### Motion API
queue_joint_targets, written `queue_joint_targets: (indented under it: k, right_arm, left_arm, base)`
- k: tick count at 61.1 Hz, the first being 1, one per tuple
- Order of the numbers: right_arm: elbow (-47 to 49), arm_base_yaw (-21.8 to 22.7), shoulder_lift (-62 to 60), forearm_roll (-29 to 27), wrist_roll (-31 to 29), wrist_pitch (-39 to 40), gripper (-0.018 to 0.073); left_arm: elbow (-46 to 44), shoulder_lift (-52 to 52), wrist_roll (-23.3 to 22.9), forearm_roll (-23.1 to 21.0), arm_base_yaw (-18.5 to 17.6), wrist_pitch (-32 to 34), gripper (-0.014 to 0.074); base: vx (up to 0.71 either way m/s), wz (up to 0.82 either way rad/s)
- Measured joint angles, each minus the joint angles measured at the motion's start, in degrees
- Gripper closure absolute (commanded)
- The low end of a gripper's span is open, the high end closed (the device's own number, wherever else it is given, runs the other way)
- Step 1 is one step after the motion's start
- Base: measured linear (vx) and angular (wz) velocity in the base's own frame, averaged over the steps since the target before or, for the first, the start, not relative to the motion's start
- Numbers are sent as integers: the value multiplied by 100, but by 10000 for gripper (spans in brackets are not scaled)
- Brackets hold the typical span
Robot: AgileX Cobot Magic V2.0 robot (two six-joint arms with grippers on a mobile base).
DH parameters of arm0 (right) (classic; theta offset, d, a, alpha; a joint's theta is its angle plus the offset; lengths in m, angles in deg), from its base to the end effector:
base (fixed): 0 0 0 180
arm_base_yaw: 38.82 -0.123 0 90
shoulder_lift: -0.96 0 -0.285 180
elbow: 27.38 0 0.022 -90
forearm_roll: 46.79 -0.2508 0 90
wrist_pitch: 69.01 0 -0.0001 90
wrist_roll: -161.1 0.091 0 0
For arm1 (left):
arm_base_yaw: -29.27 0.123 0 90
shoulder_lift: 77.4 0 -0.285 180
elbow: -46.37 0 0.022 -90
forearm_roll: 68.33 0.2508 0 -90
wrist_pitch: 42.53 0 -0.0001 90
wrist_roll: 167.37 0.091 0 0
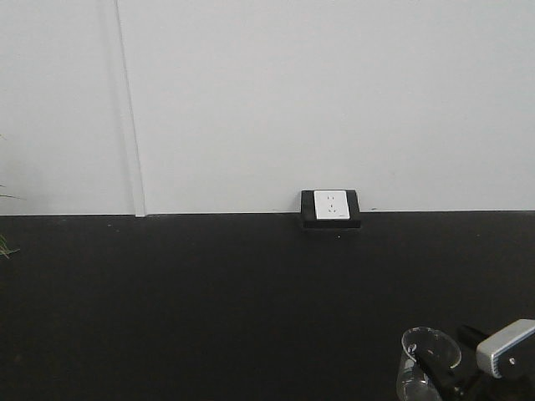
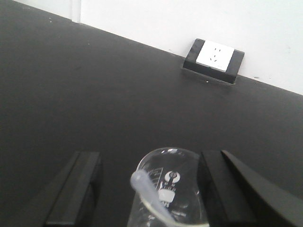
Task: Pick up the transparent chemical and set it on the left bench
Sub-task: 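Close the right gripper on the dropper bulb and lift it out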
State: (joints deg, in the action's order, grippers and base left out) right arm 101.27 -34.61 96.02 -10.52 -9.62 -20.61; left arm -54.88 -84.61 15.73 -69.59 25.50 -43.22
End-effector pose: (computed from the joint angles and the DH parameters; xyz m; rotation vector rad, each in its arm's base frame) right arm 0.2636 0.0209 0.1901 -0.5109 1.7205 0.1555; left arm 0.0566 -0.0038 0.2036 0.0742 1.5106 -0.0272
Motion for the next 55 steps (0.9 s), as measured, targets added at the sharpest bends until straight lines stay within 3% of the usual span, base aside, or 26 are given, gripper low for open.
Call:
queue_joint_targets:
  k: [29, 55]
  right_arm:
    - [358, 0, 992, 189, 274, 23, 71]
    - [365, 0, 1099, 141, 172, 375, 199]
  left_arm:
    - [0, 0, 0, 0, 0, 0, 600]
    - [0, 0, 0, 0, 0, 0, 600]
  base:
    - [0, 0]
    - [0, 0]
